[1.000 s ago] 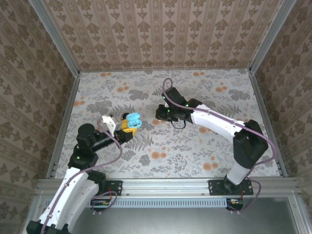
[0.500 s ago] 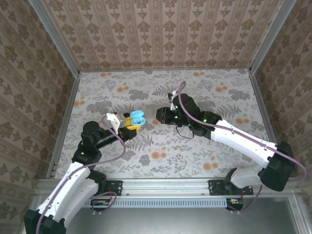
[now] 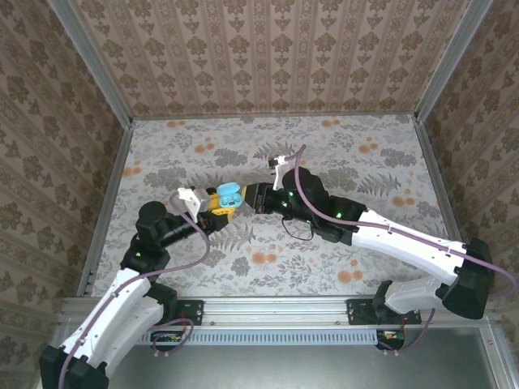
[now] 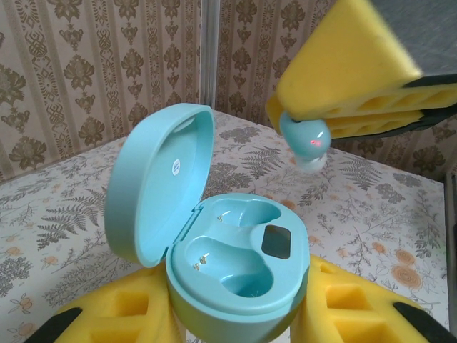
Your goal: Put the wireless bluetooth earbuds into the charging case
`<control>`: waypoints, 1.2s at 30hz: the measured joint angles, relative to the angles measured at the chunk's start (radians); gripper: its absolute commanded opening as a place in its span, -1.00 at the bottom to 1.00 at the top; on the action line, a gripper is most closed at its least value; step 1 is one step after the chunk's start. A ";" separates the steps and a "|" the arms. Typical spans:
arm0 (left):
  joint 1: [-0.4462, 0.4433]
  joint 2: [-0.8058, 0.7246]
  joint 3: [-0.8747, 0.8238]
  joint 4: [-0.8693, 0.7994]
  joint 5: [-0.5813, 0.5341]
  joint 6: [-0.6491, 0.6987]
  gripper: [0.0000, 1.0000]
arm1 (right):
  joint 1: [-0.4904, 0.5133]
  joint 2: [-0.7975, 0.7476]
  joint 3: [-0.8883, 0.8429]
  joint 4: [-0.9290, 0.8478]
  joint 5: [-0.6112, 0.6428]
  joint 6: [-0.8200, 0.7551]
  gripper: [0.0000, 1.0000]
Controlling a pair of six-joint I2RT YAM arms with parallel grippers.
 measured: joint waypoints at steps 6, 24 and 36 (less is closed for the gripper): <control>-0.001 0.002 -0.002 0.003 -0.009 -0.005 -0.45 | 0.035 0.011 0.002 0.024 0.017 -0.003 -0.71; -0.008 0.002 -0.008 0.011 -0.030 -0.014 -0.45 | 0.081 0.103 0.069 0.069 0.039 -0.035 -0.71; -0.013 0.002 -0.022 0.026 -0.033 -0.024 -0.45 | 0.084 0.167 0.094 0.069 0.040 -0.060 -0.70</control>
